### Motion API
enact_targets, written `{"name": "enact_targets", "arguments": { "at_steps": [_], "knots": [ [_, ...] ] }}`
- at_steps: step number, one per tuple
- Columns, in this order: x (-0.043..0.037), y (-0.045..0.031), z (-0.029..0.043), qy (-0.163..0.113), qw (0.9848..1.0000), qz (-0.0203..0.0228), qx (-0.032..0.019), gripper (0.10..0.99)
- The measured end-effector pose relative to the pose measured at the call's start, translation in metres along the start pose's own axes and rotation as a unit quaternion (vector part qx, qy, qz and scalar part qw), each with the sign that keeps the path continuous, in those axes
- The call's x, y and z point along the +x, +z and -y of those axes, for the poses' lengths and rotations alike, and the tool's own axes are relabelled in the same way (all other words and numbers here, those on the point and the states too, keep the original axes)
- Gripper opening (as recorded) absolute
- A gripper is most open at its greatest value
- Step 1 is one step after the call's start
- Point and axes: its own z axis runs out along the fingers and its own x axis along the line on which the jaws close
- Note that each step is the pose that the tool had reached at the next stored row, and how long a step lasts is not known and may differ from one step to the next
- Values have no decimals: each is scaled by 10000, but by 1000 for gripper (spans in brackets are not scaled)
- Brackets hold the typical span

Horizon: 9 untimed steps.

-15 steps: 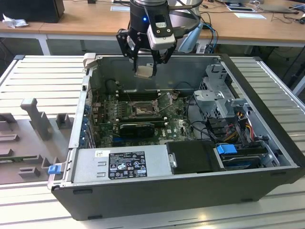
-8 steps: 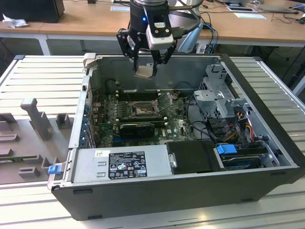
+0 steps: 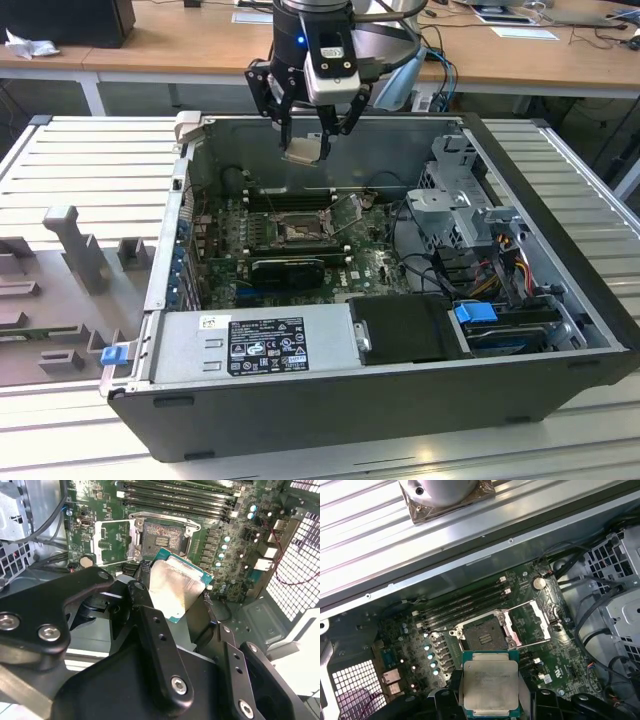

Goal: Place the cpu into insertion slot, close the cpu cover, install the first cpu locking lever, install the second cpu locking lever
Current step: 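Place the cpu into insertion slot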

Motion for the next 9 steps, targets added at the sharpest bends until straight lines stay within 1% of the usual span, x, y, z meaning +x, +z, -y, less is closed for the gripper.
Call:
{"name": "enact_targets", "arguments": {
  "at_steps": [9],
  "knots": [
    [0, 0, 0, 227, 9997, 20, -5, 529]
  ]
}}
